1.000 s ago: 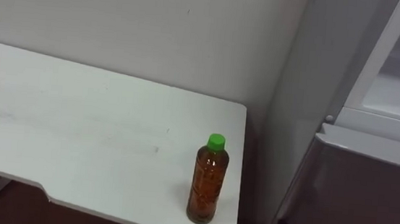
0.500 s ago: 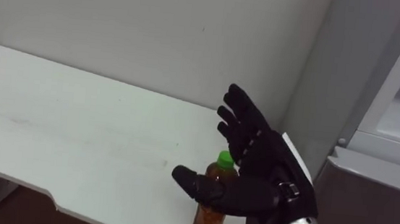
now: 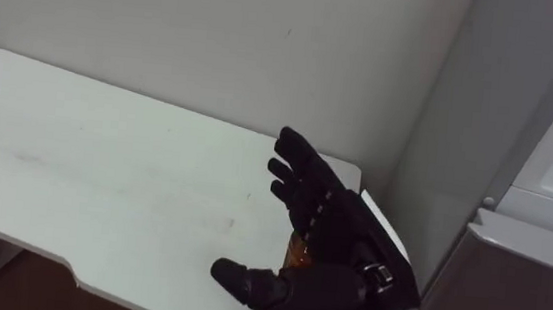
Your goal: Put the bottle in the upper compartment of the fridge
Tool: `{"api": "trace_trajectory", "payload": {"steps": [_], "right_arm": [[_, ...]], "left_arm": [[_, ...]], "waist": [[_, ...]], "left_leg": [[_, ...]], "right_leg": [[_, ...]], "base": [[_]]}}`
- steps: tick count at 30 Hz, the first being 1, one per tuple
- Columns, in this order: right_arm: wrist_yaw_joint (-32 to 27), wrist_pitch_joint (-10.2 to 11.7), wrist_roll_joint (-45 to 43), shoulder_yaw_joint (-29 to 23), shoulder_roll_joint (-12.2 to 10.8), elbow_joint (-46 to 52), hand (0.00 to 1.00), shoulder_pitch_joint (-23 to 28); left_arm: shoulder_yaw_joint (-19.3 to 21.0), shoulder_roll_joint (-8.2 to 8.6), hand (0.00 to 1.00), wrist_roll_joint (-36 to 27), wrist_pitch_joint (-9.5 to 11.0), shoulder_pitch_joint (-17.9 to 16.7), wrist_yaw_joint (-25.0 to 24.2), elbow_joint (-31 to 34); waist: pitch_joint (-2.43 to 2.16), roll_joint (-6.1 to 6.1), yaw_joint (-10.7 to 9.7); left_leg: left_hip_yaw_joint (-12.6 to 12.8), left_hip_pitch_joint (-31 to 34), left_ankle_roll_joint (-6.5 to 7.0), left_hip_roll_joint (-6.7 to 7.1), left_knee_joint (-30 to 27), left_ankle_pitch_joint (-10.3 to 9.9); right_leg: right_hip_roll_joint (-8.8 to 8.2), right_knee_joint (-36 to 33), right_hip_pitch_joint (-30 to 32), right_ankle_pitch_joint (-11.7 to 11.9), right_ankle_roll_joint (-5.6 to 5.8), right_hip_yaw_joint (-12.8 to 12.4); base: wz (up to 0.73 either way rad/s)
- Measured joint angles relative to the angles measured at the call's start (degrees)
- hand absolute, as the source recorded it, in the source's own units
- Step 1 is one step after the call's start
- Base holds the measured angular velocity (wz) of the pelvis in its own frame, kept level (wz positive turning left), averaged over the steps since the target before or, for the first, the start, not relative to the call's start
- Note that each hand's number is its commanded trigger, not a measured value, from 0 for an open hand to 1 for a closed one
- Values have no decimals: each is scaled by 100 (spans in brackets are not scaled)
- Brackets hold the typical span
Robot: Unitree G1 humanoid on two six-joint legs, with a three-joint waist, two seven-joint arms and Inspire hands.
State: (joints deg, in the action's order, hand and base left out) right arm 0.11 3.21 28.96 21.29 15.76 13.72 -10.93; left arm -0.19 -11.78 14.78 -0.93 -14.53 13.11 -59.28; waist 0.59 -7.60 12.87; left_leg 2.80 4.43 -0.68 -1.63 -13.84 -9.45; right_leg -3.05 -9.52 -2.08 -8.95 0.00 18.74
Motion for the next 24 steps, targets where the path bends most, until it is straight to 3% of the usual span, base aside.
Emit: {"api": "trace_trajectory", "payload": {"steps": [7,15,24], "right_arm": [[-98,1,22,-24,0,3,0,5],[-577,108,-66,-244,-5,34,0,5],[-991,239,-509,-514,-4,33,0,-16]], "left_arm": [[1,17,0,-3,-3,-16,-9,-38],[1,85,0,-2,-3,-103,2,-34],[-1,85,0,-3,-6,-145,-34,-40]], "waist": [[-4,29,-1],[-65,172,-18],[-46,123,-14]], "left_leg": [[0,-9,5,-4,-82,-5],[1,-26,11,-4,-56,-11],[6,-116,7,3,18,-6]], "right_leg": [[1,-12,7,1,-1,2],[-1,-10,4,1,3,-4],[-11,-8,-92,-8,12,29]], "base": [[0],[0],[0]]}}
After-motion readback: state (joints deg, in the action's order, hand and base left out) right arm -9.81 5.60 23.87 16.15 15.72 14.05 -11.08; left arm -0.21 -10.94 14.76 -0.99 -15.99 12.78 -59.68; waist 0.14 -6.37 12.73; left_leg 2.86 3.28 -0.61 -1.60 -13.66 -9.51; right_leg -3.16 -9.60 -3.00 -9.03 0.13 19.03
